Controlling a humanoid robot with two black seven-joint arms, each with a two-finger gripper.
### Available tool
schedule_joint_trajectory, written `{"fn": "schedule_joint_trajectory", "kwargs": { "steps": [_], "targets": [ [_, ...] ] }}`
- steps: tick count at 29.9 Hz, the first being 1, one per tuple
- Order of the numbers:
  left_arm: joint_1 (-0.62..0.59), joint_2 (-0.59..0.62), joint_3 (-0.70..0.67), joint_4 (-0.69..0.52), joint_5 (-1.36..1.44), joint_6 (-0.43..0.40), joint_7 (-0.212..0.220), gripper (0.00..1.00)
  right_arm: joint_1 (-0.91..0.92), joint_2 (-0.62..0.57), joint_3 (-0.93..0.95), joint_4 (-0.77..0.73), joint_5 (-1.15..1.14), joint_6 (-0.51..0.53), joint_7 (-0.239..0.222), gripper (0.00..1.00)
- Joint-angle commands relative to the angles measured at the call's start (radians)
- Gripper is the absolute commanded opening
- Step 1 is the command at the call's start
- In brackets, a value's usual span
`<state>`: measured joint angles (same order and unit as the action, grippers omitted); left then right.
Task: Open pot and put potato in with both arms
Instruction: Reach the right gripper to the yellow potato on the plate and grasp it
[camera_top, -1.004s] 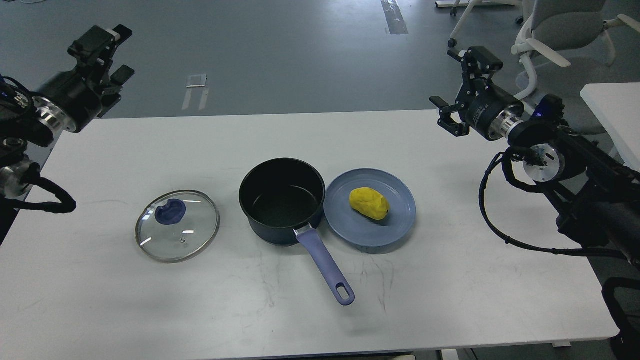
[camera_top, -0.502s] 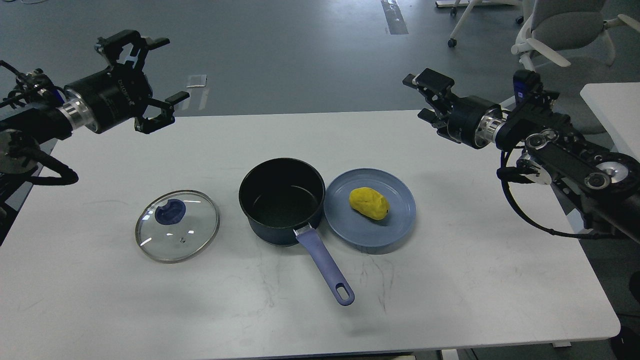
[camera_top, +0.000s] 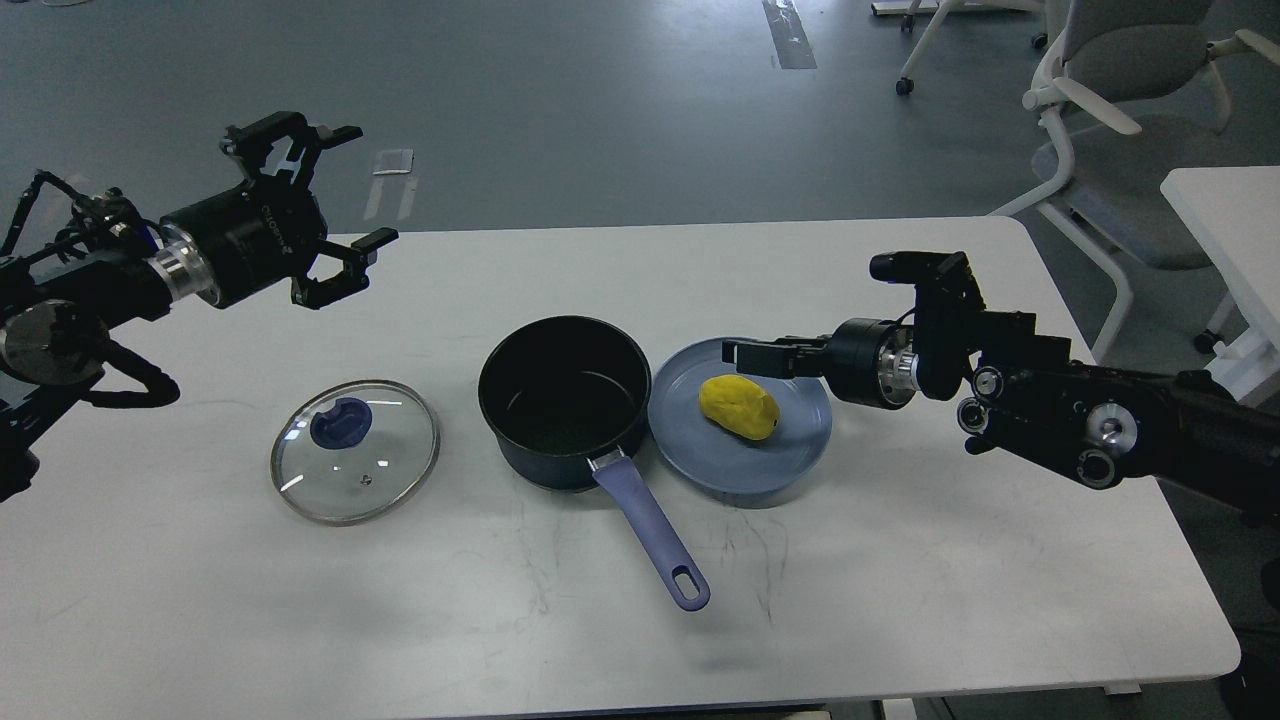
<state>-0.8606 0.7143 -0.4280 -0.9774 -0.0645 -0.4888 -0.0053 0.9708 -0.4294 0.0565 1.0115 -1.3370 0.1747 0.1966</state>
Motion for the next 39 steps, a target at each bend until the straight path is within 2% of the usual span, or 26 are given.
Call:
{"fn": "schedule_joint_trajectory", "kwargs": {
  "steps": [1,14,19,21,22,23,24,25,32,33,37,39],
  "targets": [
    [0.005,-0.001,0.000,-0.004,-0.001,0.000,-0.010,0.98,0.000,0.001,-0.033,-0.007,-0.028,-0.001,0.012,0.95],
    [0.025,0.002,-0.035,-0.007,0.003,0.000,-0.018,0.98,0.039,0.057,-0.126,-0.070,-0.034,-0.029,0.012,0.85],
    [0.034,0.008,-0.037,-0.009,0.003,0.000,-0.027,0.98,0.040,0.074,-0.147,-0.094,-0.068,-0.029,0.015,0.73],
    [0.034,0.008,-0.037,-0.007,0.003,0.000,-0.028,0.98,0.040,0.078,-0.158,-0.094,-0.068,-0.029,0.015,0.71],
    [0.034,0.008,-0.037,-0.007,0.003,0.000,-0.028,0.98,0.040,0.081,-0.165,-0.094,-0.068,-0.030,0.015,0.64],
    [0.034,0.007,-0.037,-0.009,0.003,0.000,-0.028,0.98,0.043,0.092,-0.167,-0.094,-0.070,-0.030,0.015,0.49],
    [0.034,0.007,-0.037,-0.007,0.003,0.000,-0.028,0.98,0.043,0.100,-0.168,-0.096,-0.070,-0.030,0.015,0.43],
    [0.034,0.007,-0.037,-0.007,0.003,0.000,-0.028,0.98,0.046,0.113,-0.172,-0.102,-0.071,-0.030,0.015,0.30],
    [0.037,0.007,-0.037,-0.007,0.005,0.000,-0.028,0.98,0.049,0.120,-0.173,-0.114,-0.071,-0.030,0.020,0.27],
    [0.035,0.005,-0.037,-0.007,0.005,0.000,-0.028,0.98,0.048,0.120,-0.175,-0.114,-0.071,-0.030,0.021,0.25],
    [0.037,0.001,-0.037,-0.007,0.008,0.000,-0.028,0.98,0.043,0.120,-0.175,-0.114,-0.071,-0.030,0.021,0.03],
    [0.037,-0.001,-0.037,-0.007,0.008,0.000,-0.028,0.98,0.043,0.120,-0.175,-0.113,-0.071,-0.030,0.021,0.00]
  ]
}}
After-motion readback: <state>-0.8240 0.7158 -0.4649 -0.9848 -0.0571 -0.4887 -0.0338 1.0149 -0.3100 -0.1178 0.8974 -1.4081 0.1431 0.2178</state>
